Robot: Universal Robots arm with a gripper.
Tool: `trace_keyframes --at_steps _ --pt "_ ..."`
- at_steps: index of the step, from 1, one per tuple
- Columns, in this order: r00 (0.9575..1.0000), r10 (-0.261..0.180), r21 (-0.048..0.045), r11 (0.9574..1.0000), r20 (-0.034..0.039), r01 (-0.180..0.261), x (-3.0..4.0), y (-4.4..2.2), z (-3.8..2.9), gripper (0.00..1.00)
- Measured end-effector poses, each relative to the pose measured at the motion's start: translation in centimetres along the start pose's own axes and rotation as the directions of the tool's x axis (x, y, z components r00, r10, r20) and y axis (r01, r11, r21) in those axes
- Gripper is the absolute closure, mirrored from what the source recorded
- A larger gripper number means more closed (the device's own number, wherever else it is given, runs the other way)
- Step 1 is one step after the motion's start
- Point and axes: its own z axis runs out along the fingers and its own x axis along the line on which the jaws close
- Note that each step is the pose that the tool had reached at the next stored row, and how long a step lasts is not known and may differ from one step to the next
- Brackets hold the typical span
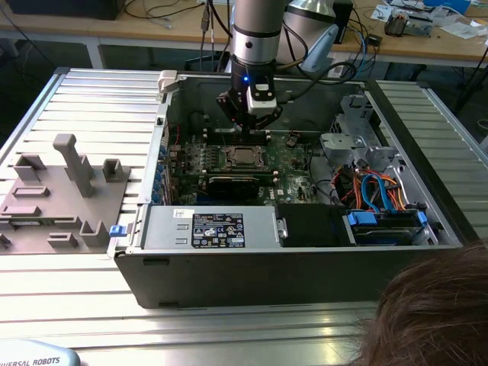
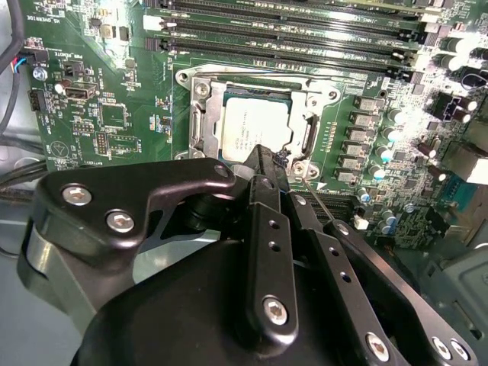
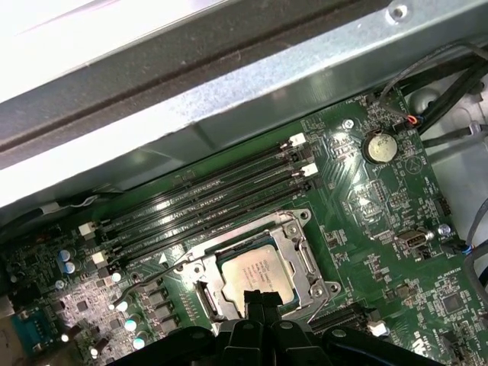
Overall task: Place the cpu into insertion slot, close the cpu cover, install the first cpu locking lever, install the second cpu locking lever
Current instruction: 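Install the first cpu locking lever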
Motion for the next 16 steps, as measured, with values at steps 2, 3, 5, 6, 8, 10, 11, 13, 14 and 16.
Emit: trace_keyframes --at_steps 2,3,5,6,8,10,11,13,14,16 --pt "1.0 -0.002 -0.0001 1.0 0.0 0.002 0.0 0.0 0.0 0.89" --pt "1.0 -0.002 0.0 1.0 0.0 0.002 0.0 0.0 0.0 0.89" --pt "1.0 -0.003 0.0 1.0 0.0001 0.003 0.0 0.0 0.0 0.89" --pt "1.0 -0.004 -0.0001 1.0 0.0001 0.004 0.0 0.0 0.0 0.89" --pt "1.0 -0.007 -0.0001 1.0 0.0002 0.007 0.0 0.0 0.0 0.89" --pt "1.0 -0.007 -0.0001 1.0 0.0002 0.007 0.0 0.0 0.0 0.89" --pt "1.0 -0.008 -0.0001 1.0 0.0002 0.008 0.0 0.0 0.0 0.89" --pt "1.0 -0.009 -0.0002 1.0 0.0003 0.009 0.0 0.0 0.0 0.89" --pt "1.0 -0.01 -0.0001 1.0 0.0003 0.01 0.0 0.0 0.0 0.89" --pt "0.9999 -0.011 -0.0001 0.9999 0.0003 0.011 0.0 0.0 0.0 0.89"
